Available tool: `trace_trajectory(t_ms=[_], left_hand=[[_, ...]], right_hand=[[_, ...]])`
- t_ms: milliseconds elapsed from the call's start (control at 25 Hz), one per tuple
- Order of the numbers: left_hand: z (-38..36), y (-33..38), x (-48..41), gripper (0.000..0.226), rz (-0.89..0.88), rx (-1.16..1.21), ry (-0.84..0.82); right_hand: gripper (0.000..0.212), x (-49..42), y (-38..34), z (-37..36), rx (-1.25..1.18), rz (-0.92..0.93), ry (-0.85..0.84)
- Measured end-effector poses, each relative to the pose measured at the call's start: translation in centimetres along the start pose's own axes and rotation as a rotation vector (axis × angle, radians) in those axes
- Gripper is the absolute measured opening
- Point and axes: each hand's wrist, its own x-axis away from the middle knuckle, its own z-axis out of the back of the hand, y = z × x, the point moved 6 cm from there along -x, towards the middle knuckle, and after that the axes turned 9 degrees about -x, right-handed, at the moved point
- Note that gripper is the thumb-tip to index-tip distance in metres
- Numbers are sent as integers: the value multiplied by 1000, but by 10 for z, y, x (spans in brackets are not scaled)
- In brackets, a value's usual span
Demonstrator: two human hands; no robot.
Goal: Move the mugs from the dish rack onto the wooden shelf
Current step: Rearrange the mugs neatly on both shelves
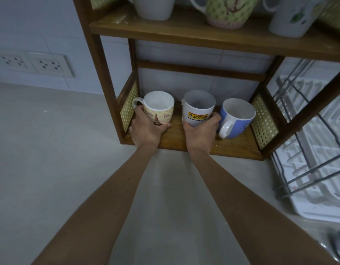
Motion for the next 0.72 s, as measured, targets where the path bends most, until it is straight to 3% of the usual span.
trace_trajectory(t_ms=[120,200,360,440,520,600,720], left_hand=[[5,2,10,100,-39,56,-23],[14,2,32,97,-86,96,-6],[29,-2,105,73,-154,-94,-9],[25,-4,141,65,-183,-221,-121],[17,-3,169,65,-220,-360,-243],[11,-2,183,71,-238,-482,-311],[10,-4,188,75,-213,-580,-306]], right_hand=[[98,6,-4,-4,1,-55,-118],[96,23,-5,2,-8,-76,-197],[31,55,-11,53,-26,44,-225],[17,45,-14,89,-81,87,-120],[25,17,-10,116,-169,9,38],[40,-15,2,128,-223,-103,76],[75,-42,20,112,-240,-279,-213]])
